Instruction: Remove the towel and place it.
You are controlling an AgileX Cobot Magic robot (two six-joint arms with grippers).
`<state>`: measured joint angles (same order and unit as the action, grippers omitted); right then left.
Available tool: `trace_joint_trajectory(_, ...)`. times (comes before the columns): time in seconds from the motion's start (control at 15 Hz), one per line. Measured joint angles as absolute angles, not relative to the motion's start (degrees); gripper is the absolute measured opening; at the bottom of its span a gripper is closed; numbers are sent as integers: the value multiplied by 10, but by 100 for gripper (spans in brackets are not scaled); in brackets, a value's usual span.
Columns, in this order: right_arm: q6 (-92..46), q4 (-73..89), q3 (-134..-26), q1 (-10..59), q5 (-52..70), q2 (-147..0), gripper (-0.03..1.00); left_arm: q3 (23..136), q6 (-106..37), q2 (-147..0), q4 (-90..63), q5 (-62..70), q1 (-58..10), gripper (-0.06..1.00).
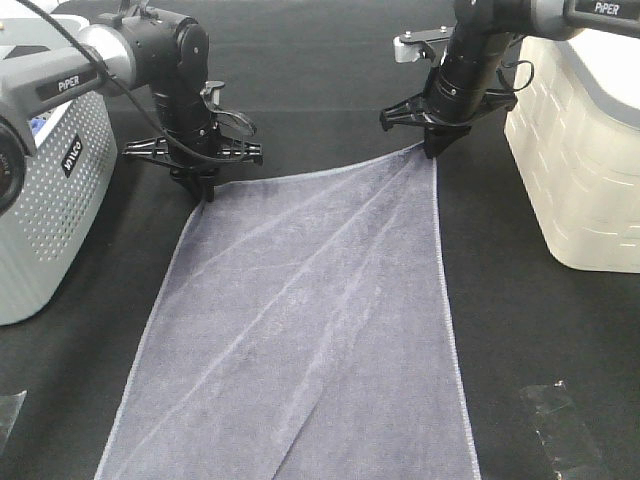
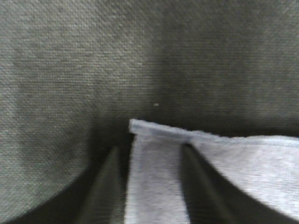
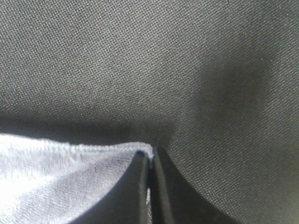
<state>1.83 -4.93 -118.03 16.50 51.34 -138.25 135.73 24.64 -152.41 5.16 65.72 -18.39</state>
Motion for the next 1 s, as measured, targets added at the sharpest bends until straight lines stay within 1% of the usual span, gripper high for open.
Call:
trace_joint_trajectory(0.07,18,-49,-1180,165,513,-1383,0,1362,238,-1525,54,658,-184,2)
trace_joint_trajectory(0.13,18,-49,-1180,165,513,-1383,0,1367,231,-1526,57,659,-184,1)
trace_joint_trajectory(0.33,18,-51,-1180,165,506,-1383,0,1385,229,-1526,67,656,-183,1)
trace_joint_trajectory(0.53,18,-76,-1180,165,461,-1383,0,1419,229,-1526,88,630,-183,1)
trace_joint_trajectory(0.8,22,-112,-1180,165,364,-1383,0,1430,253,-1531,155,529,-183,1)
trace_joint_trajectory(0.93,23,-141,-1180,165,295,-1385,0,1430,268,-1534,190,461,-183,1)
trace_joint_trajectory(1.0,23,-151,-1180,165,254,-1388,0,1430,295,-1534,223,407,-182,1)
